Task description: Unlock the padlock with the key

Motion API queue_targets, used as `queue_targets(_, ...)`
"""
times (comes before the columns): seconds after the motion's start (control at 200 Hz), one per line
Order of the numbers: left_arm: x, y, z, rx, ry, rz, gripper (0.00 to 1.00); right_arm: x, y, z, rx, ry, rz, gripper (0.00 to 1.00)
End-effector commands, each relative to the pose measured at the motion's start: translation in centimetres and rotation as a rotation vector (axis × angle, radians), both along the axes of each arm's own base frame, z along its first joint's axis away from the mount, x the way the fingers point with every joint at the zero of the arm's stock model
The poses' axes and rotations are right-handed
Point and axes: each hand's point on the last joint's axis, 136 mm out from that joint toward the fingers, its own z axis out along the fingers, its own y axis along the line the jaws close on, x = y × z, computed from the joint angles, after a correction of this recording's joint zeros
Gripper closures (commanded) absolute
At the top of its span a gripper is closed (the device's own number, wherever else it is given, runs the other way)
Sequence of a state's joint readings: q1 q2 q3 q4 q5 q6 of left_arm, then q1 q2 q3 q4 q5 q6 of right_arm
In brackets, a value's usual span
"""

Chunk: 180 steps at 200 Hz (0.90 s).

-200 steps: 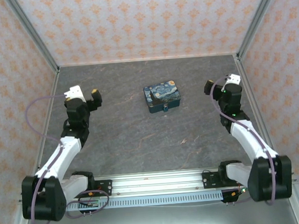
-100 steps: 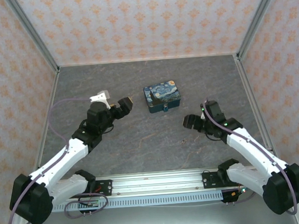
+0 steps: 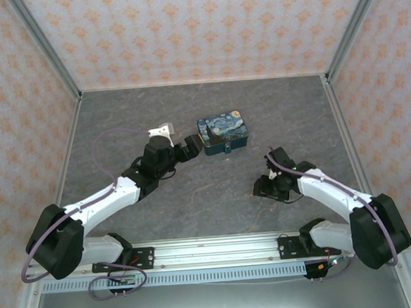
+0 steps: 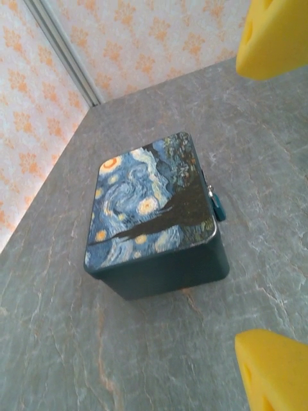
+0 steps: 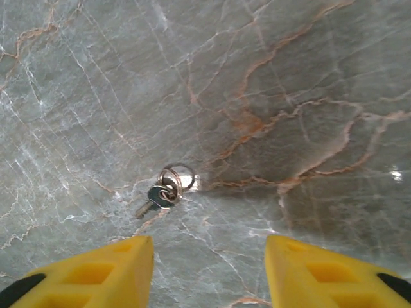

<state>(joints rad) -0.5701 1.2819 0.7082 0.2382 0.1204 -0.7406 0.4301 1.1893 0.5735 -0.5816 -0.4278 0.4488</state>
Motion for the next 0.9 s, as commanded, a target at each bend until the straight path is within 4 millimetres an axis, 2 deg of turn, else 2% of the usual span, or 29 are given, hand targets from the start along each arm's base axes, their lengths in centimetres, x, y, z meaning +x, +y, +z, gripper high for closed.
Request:
queue_targets(0.0, 0.6, -0.6, 2.1, -0.039, -0.05, 0.008, 0.0, 1.2, 1.2, 0.4, 0.027, -0.021, 0.026, 0.55)
queue_targets(0.385, 0.2, 0.2, 2.0, -0.01, -0.046, 0.026, 0.0, 2.5, 2.6, -0.4, 0.038, 0.0, 0.038, 0.75)
queue_targets(0.586, -0.1, 0.7, 1.8, 0.013, -0.042, 0.035, 0.0, 2.4, 3.1, -0.9, 0.032, 0.02, 0.049, 0.84)
queue_targets(0.776, -0.4, 1.3, 1.9, 0.033, -0.048, 0.051, 0.0, 2.1, 2.7, -1.6, 0.008, 0.047, 0.042, 0.89)
queue_targets(0.896, -0.5, 1.6, 1.9, 0.053, -0.051, 0.053, 0.0, 2.0, 2.7, -1.9, 0.002, 0.059, 0.042, 0.97)
